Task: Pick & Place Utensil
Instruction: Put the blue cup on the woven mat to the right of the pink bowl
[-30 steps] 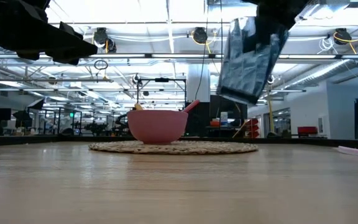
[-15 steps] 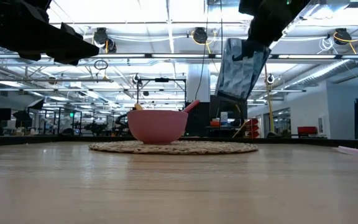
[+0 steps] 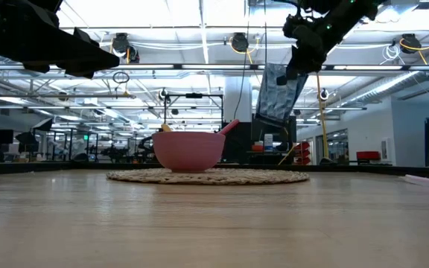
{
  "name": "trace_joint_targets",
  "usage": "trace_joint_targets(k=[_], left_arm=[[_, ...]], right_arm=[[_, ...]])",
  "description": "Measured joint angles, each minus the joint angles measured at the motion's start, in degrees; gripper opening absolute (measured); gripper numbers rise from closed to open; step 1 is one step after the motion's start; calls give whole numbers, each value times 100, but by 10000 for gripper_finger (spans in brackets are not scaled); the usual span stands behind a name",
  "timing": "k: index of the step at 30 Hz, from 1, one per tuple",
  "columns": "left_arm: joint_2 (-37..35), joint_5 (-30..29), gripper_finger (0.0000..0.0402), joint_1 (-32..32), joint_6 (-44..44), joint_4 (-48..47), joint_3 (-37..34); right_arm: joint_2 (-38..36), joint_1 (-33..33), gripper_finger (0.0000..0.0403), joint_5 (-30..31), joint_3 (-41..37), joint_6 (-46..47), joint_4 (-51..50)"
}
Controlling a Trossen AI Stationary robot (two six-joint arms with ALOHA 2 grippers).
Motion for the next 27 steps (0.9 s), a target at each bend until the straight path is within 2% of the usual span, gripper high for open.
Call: trace_joint_targets(k=[6, 11, 17, 19, 27], left_arm=[[0, -2, 170, 0, 0, 0, 0], [0, -72, 170, 4, 2, 0, 0], [0, -107, 170, 4, -26, -12, 0], [0, -107, 170, 4, -28, -19, 0], [2, -108, 170, 4, -42, -75, 0]], right_arm=[[364, -352, 6, -336, 14, -1, 121], [949, -414, 6, -584, 367, -97, 3], [1643, -629, 6, -627, 1189, -61, -587], [1844, -747, 6, -841, 1390, 59, -761], [2366, -812, 6, -1080, 1570, 223, -1227]])
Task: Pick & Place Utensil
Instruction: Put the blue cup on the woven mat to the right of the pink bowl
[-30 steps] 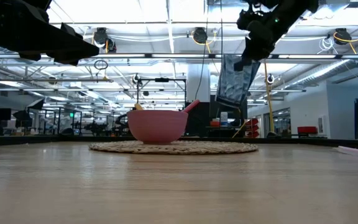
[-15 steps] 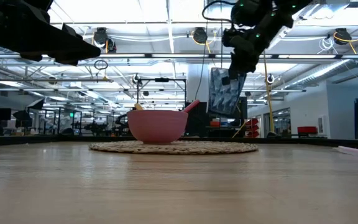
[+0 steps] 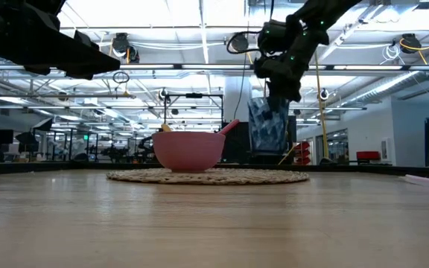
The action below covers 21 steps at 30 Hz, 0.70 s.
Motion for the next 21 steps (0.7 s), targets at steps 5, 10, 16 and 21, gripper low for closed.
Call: trace_joint_targets(k=[5, 10, 16, 21], left_arm=[[0, -21, 170, 0, 1, -22, 0], [0, -26, 170, 0, 1, -19, 0], [0, -27, 170, 0, 1, -19, 0], [0, -27, 170, 0, 2, -19, 0]], right_arm=[[182, 2, 6, -140, 0, 63, 36], [170, 21, 6, -257, 0, 93, 197], [175, 41, 6, -273, 0, 197, 230], [373, 157, 6, -261, -11, 270, 281]])
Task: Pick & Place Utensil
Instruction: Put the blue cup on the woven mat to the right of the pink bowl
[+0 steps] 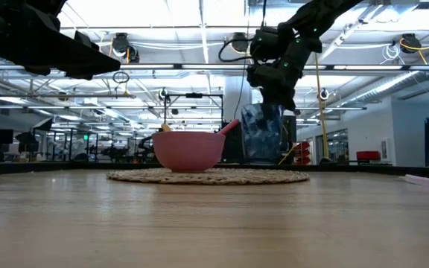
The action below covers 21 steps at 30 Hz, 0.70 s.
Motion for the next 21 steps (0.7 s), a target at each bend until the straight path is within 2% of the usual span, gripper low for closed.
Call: trace_joint_targets(k=[6, 21], left_arm=[[0, 0, 170, 0, -27, -1, 0], [0, -12, 170, 0, 18, -83, 0]], right_arm=[[271, 55, 6, 30, -7, 10, -57], [208, 70, 6, 187, -5, 10, 75]])
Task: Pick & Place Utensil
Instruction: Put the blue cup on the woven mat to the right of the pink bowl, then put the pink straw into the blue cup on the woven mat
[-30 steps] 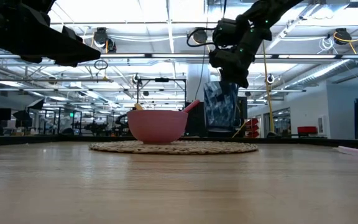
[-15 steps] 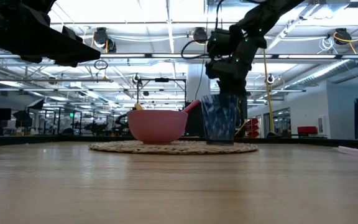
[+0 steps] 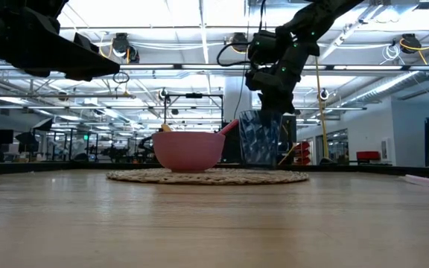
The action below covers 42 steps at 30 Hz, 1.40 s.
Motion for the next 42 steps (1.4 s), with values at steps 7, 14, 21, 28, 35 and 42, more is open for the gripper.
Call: trace_joint_targets(k=[7, 14, 21, 28, 35, 42], left_arm=[[0, -1, 170, 0, 2, -2, 0], [0, -2, 170, 0, -2, -2, 0], [0, -3, 170, 0, -4, -2, 0], [0, -3, 170, 0, -7, -2, 0], [0, -3, 170, 0, 0, -2, 0], [0, -3, 170, 0, 20, -2, 0]], right_arm=[[0, 0, 7, -2, 0, 0, -44], [0, 18, 24, -20, -1, 2, -48], [0, 42, 48, -22, 0, -2, -46], [0, 42, 71, -23, -2, -4, -48], [-7, 37, 83, -23, -1, -42, -47], [-251, 37, 97, -22, -1, -128, -15]])
